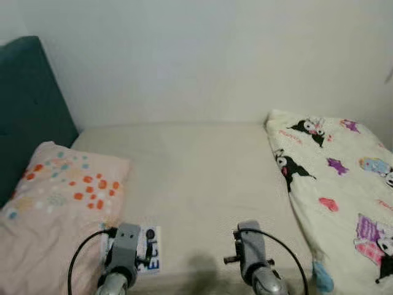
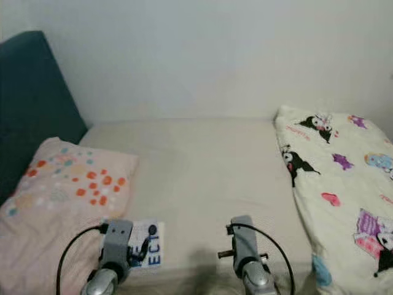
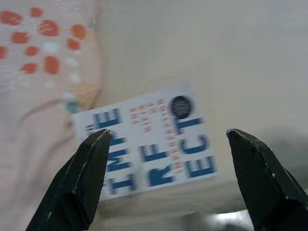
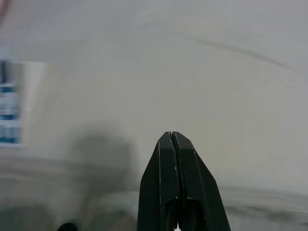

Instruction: Clean up the room

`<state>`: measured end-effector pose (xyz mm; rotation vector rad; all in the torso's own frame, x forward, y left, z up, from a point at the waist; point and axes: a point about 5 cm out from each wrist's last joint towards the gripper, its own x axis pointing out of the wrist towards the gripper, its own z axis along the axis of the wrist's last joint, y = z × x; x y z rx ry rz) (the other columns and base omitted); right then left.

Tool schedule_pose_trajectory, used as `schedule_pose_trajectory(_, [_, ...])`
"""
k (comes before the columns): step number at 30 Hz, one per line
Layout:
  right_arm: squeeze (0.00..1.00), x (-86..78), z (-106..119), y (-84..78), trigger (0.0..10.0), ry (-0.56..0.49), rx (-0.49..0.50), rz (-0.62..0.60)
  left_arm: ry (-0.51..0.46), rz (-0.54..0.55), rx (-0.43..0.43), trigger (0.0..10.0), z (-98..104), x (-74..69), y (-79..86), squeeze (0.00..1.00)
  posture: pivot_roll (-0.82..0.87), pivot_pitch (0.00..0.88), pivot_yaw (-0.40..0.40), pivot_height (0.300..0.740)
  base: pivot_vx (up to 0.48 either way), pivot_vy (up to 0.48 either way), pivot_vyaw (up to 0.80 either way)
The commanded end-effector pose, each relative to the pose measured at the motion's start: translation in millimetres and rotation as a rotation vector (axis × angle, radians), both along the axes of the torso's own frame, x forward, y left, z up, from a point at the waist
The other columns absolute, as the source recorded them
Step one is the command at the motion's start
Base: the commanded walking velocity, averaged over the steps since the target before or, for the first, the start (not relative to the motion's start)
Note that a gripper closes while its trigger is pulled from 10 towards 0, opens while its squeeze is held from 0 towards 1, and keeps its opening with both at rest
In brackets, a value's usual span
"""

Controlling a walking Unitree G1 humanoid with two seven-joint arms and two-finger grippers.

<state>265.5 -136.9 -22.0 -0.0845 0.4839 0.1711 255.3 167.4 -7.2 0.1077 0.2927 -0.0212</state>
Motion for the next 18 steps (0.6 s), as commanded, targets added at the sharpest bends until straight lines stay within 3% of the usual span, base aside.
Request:
schedule_pose_trajectory(1, [0.0,-2.6,-2.3,-0.3,10.0,0.009,0.0,0.004,0.009,0.008,0.005,10.0,-2.8,-3.5,1.8,0.0,0.01,0.058,-0.04,0.74,0.0,0.0,0.0])
schedule_pose_trajectory(15, [0.0,-3.2,-2.9,0.6,10.0,0.012,0.005,0.003,-0.007,-0.003,0.031,10.0,-0.7,-3.8,3.4,0.0,0.01,0.057,-0.037,0.74,0.0,0.0,0.0])
schedule_pose_trajectory(18, [0.0,-3.3,-3.1,0.6,10.0,0.013,0.005,0.002,-0.005,-0.009,0.037,10.0,-0.9,-3.9,2.9,0.0,0.01,0.059,-0.037,0.74,0.0,-0.48,0.0])
